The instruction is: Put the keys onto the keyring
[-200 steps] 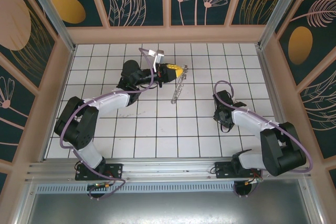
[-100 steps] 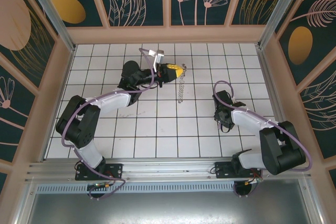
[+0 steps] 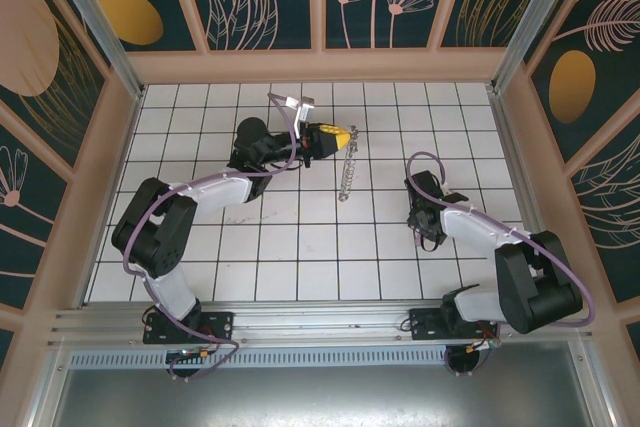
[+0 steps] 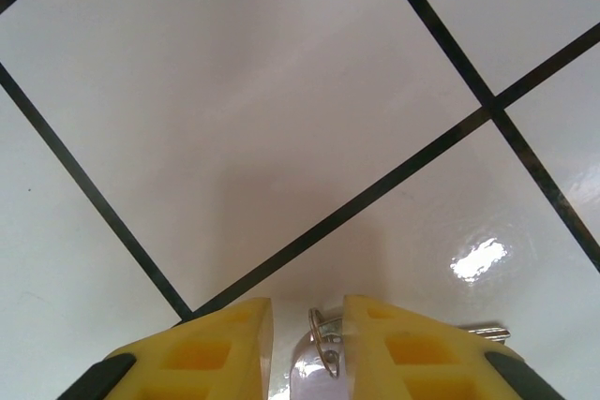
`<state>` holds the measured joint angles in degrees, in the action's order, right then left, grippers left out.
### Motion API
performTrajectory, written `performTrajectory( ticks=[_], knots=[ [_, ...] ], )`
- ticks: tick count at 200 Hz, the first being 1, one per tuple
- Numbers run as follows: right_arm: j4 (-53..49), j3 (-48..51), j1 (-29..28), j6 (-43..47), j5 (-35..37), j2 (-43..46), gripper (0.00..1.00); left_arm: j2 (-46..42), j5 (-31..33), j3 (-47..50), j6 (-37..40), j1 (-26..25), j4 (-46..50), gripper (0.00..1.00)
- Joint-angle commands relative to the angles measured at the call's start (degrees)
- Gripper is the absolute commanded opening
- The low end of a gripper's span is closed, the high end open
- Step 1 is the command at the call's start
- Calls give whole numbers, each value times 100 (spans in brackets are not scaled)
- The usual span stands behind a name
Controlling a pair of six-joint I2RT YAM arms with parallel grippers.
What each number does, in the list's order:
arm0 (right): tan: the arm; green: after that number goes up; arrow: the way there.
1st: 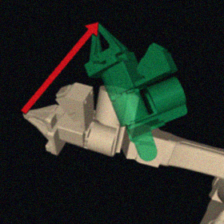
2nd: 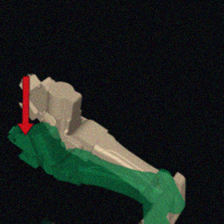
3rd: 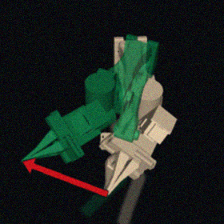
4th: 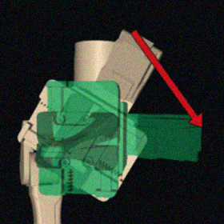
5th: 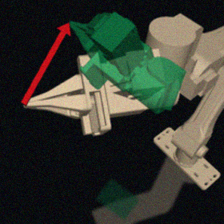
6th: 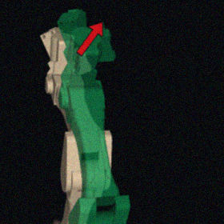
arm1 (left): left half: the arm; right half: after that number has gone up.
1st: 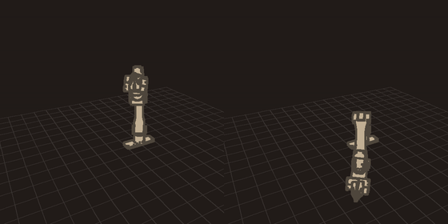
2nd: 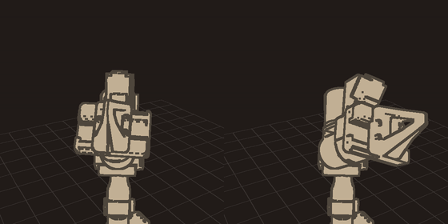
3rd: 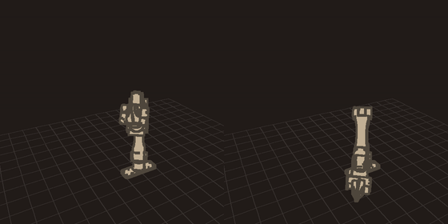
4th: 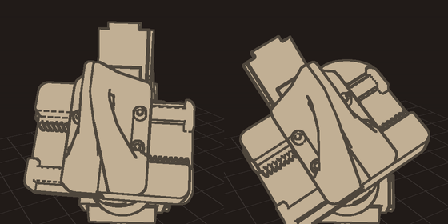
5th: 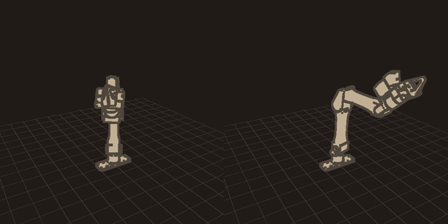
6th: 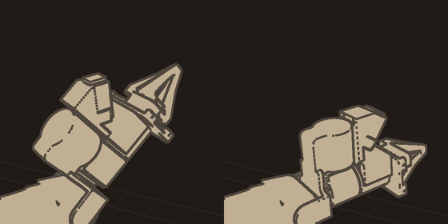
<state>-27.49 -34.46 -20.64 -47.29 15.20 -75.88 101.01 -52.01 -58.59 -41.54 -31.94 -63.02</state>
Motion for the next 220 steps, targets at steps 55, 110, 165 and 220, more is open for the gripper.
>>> performTrajectory(
  ticks=[55, 110, 165, 220],
  knots=[
    [-72, 136, -38, -17, 120, 91, 24, 30, -47, -66, -171, 4, -500, 0],
    [-38, 203, -37, -8, 125, 106, 11, 7, -38, -57, -214, 4, -518, 0],
    [-166, 51, -38, 172, 41, 684, 0, -97, -59, -45, -100, 4, -336, 0],
    [1197, -286, 44, 1192, -1169, 1855, 0, -244, -120, -161, 586, 2, 501, 0]
  ],
)
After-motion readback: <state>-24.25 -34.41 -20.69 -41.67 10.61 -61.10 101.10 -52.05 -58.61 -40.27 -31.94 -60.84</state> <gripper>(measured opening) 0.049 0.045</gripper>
